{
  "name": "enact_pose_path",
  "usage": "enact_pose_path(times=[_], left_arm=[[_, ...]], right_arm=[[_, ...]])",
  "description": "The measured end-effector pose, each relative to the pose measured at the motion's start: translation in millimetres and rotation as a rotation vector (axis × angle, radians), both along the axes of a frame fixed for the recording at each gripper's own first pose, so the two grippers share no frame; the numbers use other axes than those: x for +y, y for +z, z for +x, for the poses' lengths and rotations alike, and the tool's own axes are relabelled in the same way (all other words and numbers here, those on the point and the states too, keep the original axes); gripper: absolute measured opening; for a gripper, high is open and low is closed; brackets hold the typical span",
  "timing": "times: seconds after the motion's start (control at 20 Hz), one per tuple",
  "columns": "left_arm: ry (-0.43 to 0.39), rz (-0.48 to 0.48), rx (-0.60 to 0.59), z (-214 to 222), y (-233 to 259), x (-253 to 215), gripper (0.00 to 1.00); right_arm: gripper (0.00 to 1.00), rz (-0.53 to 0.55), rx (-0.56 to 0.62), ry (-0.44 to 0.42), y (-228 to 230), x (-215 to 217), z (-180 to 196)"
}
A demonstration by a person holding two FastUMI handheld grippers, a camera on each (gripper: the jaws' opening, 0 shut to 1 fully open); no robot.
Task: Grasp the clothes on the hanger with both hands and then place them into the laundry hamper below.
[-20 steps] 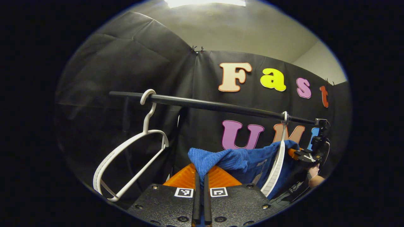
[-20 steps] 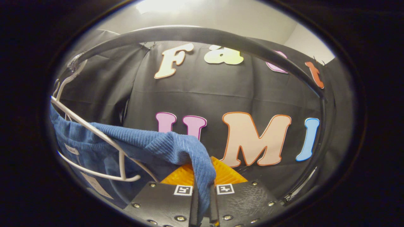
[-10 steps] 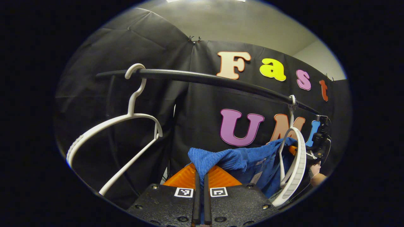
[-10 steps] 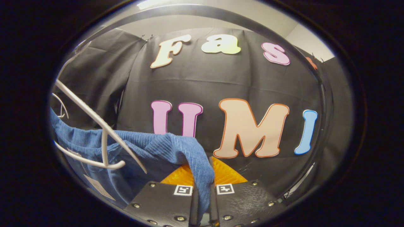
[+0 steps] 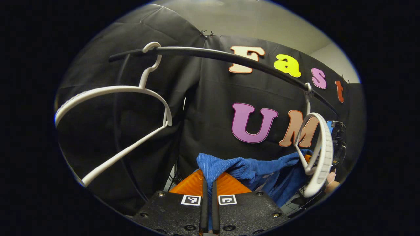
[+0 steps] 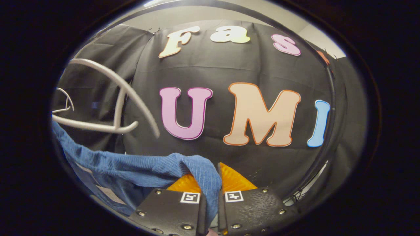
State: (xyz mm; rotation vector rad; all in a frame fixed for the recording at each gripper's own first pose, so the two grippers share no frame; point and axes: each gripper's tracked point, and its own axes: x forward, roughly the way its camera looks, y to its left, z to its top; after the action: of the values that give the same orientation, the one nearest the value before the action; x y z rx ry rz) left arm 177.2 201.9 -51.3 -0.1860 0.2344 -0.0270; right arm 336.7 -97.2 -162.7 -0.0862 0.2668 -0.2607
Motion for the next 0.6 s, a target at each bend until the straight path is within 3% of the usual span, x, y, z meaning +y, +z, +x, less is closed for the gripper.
enact_pose_path(times=[0.6], left_arm=[[0.011,0.047,0.065,-49.7,-46.8,-21.6,0.05]], right_arm=[[0.14,0.013,0.074,0.023,-26.8,5.2,-56.2]])
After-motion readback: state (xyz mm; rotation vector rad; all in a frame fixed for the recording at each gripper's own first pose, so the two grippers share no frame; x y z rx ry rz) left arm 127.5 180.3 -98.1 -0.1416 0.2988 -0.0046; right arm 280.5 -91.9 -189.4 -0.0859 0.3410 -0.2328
